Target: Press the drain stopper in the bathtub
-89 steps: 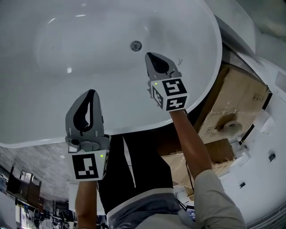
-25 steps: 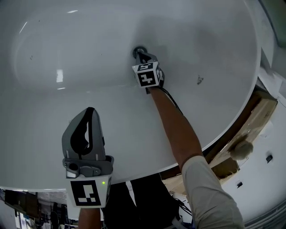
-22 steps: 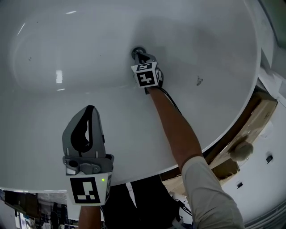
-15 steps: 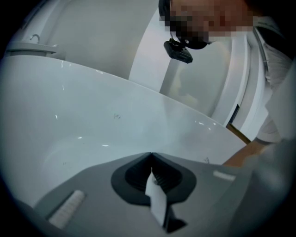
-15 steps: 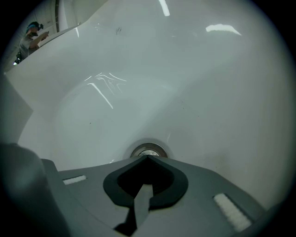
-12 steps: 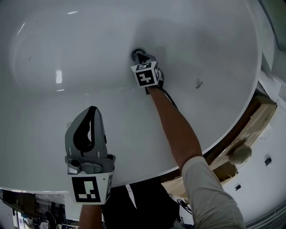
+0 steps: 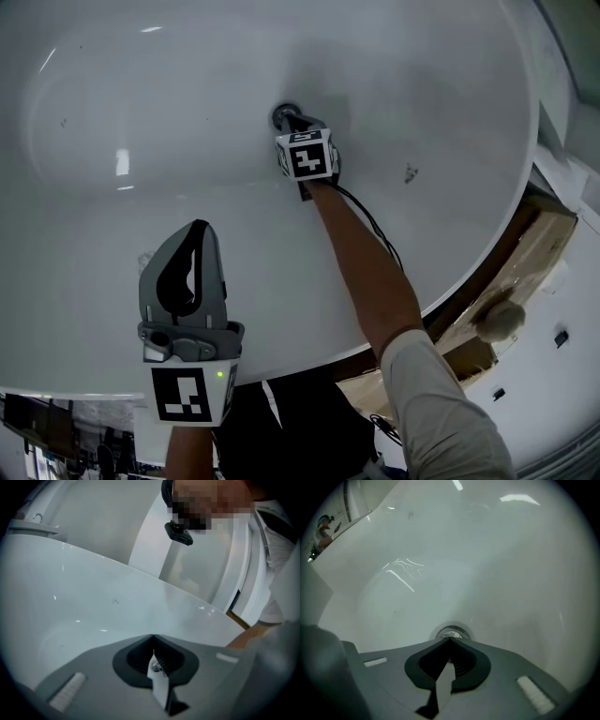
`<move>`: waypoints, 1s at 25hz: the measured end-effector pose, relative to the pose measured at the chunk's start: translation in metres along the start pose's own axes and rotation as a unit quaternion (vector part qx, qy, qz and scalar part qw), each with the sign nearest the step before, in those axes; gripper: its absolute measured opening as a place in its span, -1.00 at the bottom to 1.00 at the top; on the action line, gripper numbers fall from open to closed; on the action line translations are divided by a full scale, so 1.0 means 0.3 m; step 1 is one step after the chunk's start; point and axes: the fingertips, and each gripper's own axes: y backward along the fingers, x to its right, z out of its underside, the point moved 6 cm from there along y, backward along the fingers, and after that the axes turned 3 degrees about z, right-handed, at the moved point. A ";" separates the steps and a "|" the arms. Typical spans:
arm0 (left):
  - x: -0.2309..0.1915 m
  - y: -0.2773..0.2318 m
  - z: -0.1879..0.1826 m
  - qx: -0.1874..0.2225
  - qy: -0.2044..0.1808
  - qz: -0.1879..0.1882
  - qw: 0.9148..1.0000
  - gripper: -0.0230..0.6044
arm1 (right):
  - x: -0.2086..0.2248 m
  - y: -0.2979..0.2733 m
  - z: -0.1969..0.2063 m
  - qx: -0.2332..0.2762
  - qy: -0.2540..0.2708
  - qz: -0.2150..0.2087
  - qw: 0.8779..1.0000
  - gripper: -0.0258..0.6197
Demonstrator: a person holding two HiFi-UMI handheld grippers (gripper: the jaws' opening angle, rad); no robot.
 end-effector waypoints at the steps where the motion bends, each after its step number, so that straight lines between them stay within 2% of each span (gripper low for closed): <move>1: 0.009 0.005 -0.008 0.000 0.001 0.002 1.000 -0.93 | 0.002 0.015 0.004 0.003 -0.020 0.000 1.000 -0.93; 3: 0.031 0.013 -0.020 0.000 0.001 0.006 1.000 -0.93 | 0.014 0.039 0.005 0.009 -0.064 0.000 0.998 -0.93; 5: 0.055 0.021 -0.026 -0.002 0.003 0.010 1.000 -0.93 | 0.022 0.059 -0.010 0.016 -0.077 0.000 0.997 -0.93; 14: 0.143 0.088 -0.087 -0.005 0.013 0.018 1.000 -0.93 | 0.029 0.236 -0.065 0.054 -0.067 0.002 0.996 -0.93; 18: 0.183 0.113 -0.156 0.015 0.000 0.025 1.000 -0.93 | 0.046 0.324 -0.083 0.066 -0.066 0.006 0.996 -0.93; 25: 0.243 0.170 -0.222 0.016 0.001 0.035 0.999 -0.93 | 0.041 0.462 -0.099 0.084 -0.051 0.008 0.995 -0.93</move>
